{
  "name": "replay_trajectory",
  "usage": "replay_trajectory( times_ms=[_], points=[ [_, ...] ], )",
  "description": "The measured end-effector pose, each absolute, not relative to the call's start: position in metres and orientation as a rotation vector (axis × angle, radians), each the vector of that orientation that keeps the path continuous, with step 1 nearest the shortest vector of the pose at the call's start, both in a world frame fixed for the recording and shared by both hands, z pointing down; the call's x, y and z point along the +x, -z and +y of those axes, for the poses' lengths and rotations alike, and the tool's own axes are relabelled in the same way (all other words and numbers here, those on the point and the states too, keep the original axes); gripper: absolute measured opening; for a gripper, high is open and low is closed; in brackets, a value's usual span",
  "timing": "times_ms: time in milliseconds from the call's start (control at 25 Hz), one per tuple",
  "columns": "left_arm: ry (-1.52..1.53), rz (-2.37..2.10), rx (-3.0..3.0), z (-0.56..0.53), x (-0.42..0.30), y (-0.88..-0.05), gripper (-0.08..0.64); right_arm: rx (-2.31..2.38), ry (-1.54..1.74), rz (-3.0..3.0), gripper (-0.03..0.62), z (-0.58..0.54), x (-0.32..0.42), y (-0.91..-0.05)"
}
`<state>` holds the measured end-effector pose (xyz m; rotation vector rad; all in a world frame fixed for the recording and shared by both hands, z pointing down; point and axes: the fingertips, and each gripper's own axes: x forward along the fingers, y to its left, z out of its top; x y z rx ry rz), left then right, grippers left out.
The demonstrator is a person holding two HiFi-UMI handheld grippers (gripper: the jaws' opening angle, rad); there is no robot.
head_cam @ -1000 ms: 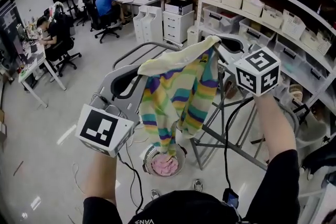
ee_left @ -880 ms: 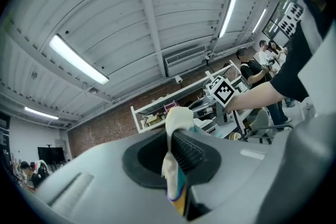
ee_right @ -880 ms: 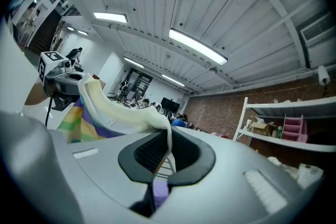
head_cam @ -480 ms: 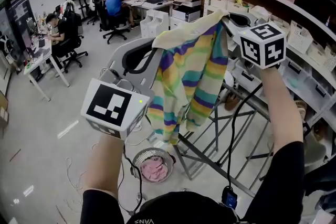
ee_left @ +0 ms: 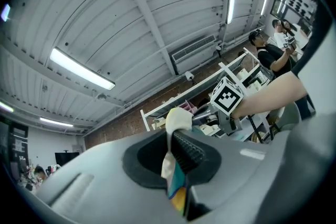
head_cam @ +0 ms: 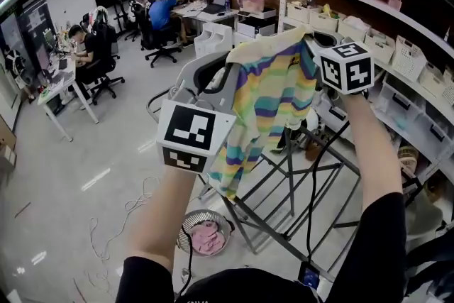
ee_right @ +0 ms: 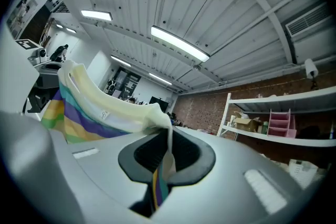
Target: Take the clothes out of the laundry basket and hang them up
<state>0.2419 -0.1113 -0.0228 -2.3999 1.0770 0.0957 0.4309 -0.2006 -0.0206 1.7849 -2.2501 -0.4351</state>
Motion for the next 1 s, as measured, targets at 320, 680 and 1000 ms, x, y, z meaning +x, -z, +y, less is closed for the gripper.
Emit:
replay_trajectory(
  times_ms=[320, 680, 1000],
  points=[
    [-0.058, 1.109, -2.472, -0.129, 0.274, -0.034, 0.018, 1.811, 0.291, -2.222, 0.017, -0.21, 0.468, -0.041],
    [0.042, 1.031, -2.457, -0.15, 0.325, -0.012, 0.018, 1.949, 0.183, -2.133, 0.017, -0.207, 0.527, -0.062],
    [0.061, 0.968, -2.419, -0.143, 0.35, 0.004, 0.018, 2.029, 0.184, -2.121, 0.017, -0.197, 0.554, -0.053]
  ],
)
